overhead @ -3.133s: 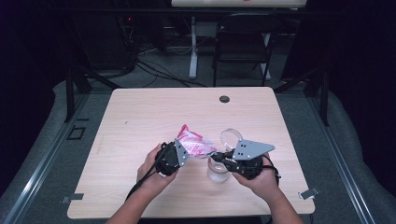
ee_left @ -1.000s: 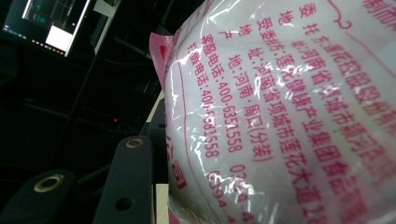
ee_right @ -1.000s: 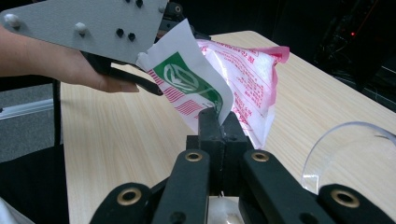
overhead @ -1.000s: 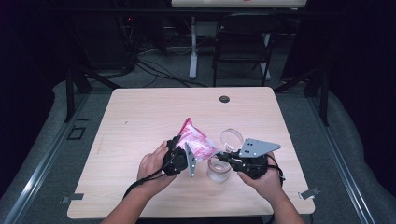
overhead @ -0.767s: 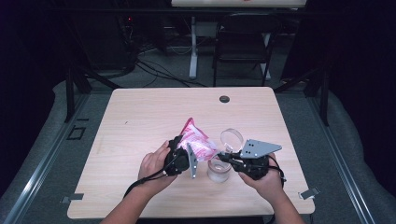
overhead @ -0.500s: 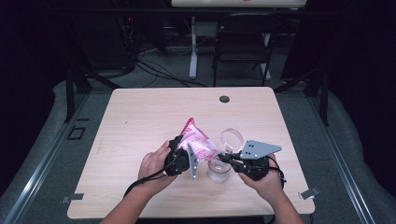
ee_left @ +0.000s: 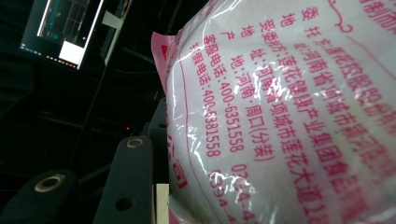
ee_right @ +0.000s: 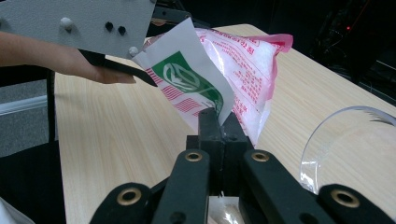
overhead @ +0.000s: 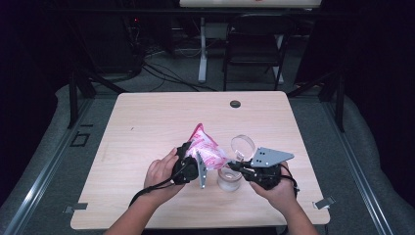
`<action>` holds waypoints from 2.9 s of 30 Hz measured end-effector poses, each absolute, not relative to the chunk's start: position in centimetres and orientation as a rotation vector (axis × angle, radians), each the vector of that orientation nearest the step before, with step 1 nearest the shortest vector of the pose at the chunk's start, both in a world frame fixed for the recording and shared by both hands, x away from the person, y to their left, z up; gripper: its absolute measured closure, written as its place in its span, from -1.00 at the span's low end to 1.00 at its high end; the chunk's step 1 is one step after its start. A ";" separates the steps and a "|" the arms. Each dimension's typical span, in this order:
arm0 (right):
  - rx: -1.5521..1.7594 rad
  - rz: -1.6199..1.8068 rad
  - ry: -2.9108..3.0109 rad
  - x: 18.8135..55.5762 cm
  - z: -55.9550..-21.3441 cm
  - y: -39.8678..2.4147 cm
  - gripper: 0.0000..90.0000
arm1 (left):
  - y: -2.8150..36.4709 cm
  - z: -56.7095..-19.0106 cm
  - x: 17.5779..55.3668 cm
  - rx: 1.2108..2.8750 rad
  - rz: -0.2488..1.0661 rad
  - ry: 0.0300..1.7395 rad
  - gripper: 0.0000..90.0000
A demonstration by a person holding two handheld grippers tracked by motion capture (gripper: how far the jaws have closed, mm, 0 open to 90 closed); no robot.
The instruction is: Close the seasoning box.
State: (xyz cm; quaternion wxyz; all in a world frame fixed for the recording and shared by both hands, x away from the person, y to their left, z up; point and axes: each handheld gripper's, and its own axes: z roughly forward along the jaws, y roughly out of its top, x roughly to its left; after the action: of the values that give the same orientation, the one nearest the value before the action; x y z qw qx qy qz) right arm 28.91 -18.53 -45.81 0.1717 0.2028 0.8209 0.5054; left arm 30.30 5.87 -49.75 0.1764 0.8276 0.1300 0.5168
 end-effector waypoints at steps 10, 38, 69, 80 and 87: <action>0.581 1.434 2.335 29.0 -46.0 -18.5 1.00 | 5.8 -49.8 30.2 2.346 1.498 0.345 0.31; 0.604 1.439 2.329 29.2 -46.2 -18.9 1.00 | 5.1 -48.9 29.7 2.351 1.638 0.209 0.31; 0.606 1.434 2.332 29.2 -46.3 -18.9 1.00 | 5.1 -48.6 29.6 2.342 1.676 0.168 0.33; 0.606 1.430 2.328 29.2 -46.2 -18.9 1.00 | 5.0 -48.6 29.5 2.339 1.686 0.156 0.33; 0.607 1.426 2.325 29.2 -46.2 -18.9 1.00 | 4.9 -48.4 29.4 2.340 1.690 0.154 0.34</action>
State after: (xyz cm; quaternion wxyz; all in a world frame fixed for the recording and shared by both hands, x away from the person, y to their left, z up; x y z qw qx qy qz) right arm 29.18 -18.95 -46.23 0.1728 0.2138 0.8195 0.5028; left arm 29.42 4.88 -48.37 0.1250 0.8032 0.0528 0.5801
